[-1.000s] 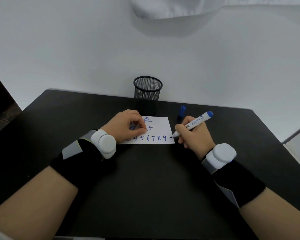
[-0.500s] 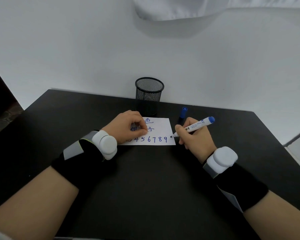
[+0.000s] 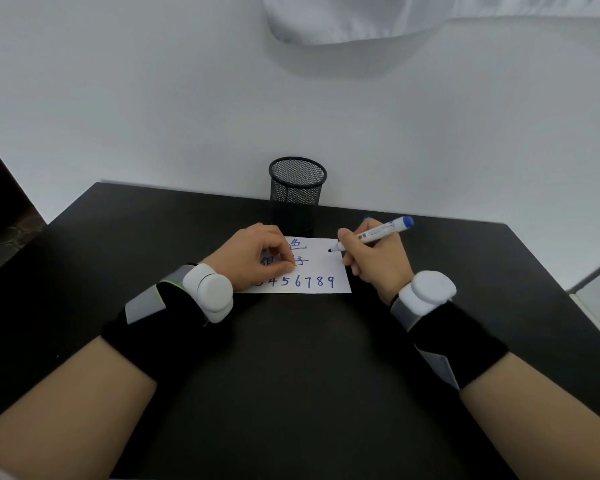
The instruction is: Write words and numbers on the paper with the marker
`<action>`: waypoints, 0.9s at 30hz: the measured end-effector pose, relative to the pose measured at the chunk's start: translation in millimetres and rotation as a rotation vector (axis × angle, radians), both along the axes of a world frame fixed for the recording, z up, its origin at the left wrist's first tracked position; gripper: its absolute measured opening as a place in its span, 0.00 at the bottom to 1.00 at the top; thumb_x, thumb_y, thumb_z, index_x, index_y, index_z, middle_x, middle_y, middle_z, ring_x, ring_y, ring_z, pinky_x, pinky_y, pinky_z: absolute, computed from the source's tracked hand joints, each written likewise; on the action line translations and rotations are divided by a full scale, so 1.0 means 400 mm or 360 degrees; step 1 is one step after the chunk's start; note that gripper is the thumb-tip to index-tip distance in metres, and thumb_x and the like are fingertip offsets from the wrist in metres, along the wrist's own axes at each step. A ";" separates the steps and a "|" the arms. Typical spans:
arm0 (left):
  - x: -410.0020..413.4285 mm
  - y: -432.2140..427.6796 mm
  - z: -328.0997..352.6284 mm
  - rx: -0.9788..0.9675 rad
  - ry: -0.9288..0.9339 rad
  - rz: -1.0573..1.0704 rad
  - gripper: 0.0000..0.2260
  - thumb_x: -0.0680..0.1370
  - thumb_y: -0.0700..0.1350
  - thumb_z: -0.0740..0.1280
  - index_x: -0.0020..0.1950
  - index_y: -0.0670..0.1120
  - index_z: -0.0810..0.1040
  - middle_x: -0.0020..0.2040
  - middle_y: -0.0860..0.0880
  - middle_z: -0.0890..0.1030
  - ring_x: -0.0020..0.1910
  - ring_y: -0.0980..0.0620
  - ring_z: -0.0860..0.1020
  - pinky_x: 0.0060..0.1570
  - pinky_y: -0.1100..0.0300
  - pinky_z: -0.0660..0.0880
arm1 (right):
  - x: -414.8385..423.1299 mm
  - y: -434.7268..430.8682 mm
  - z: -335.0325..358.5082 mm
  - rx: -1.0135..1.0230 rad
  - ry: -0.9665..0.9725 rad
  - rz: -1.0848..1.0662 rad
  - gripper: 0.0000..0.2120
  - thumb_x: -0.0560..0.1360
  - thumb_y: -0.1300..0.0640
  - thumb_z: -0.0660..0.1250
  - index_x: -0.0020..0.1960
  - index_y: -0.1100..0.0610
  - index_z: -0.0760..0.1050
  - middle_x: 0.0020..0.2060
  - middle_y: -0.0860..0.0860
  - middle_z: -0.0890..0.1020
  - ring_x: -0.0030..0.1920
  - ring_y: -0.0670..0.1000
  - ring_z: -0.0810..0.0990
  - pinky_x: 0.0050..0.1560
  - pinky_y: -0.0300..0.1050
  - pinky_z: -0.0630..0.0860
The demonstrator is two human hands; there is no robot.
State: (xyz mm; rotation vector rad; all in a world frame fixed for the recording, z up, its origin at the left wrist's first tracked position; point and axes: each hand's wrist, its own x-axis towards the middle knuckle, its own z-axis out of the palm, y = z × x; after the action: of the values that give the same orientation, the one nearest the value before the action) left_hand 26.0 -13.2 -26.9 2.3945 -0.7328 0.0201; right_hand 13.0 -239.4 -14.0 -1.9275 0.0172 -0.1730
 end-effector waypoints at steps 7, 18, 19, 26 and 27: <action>0.001 0.001 -0.002 -0.0006 -0.0005 0.0003 0.03 0.73 0.49 0.71 0.46 0.53 0.81 0.48 0.57 0.78 0.50 0.57 0.74 0.53 0.62 0.72 | 0.020 0.009 -0.016 -0.0068 0.0000 0.0102 0.13 0.76 0.54 0.70 0.41 0.63 0.74 0.28 0.55 0.81 0.23 0.45 0.74 0.26 0.34 0.73; -0.001 0.001 0.000 0.0001 -0.0001 0.0005 0.04 0.73 0.50 0.71 0.46 0.53 0.81 0.49 0.56 0.78 0.51 0.57 0.74 0.54 0.60 0.72 | 0.027 0.008 -0.025 -0.0185 -0.0030 0.0092 0.12 0.76 0.51 0.70 0.39 0.57 0.73 0.30 0.53 0.83 0.24 0.42 0.75 0.31 0.36 0.75; -0.001 0.001 0.000 0.0001 -0.0002 0.0004 0.03 0.73 0.50 0.71 0.46 0.53 0.81 0.49 0.56 0.78 0.51 0.57 0.74 0.54 0.60 0.72 | 0.027 0.008 -0.026 -0.0196 -0.0029 0.0093 0.12 0.76 0.51 0.70 0.39 0.57 0.73 0.30 0.53 0.83 0.24 0.42 0.75 0.31 0.36 0.75; 0.001 0.002 -0.001 0.0020 -0.0017 0.0007 0.04 0.73 0.50 0.71 0.47 0.52 0.81 0.49 0.57 0.78 0.51 0.57 0.74 0.53 0.63 0.71 | 0.023 0.009 -0.019 -0.0223 0.0021 0.0165 0.13 0.76 0.55 0.69 0.37 0.58 0.71 0.28 0.54 0.80 0.22 0.42 0.74 0.29 0.36 0.74; 0.001 0.001 -0.001 0.0023 -0.0022 0.0007 0.05 0.73 0.50 0.71 0.47 0.52 0.81 0.49 0.57 0.78 0.51 0.56 0.74 0.53 0.63 0.71 | 0.022 0.009 -0.018 -0.0218 0.0018 0.0170 0.13 0.76 0.55 0.69 0.37 0.58 0.71 0.28 0.55 0.79 0.22 0.42 0.74 0.29 0.36 0.73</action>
State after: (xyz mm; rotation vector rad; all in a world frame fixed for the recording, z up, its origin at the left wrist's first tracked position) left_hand 26.6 -12.6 -27.4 2.4120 -0.7364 0.0336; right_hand 21.8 -235.9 -21.3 -2.0604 -0.0918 -0.0937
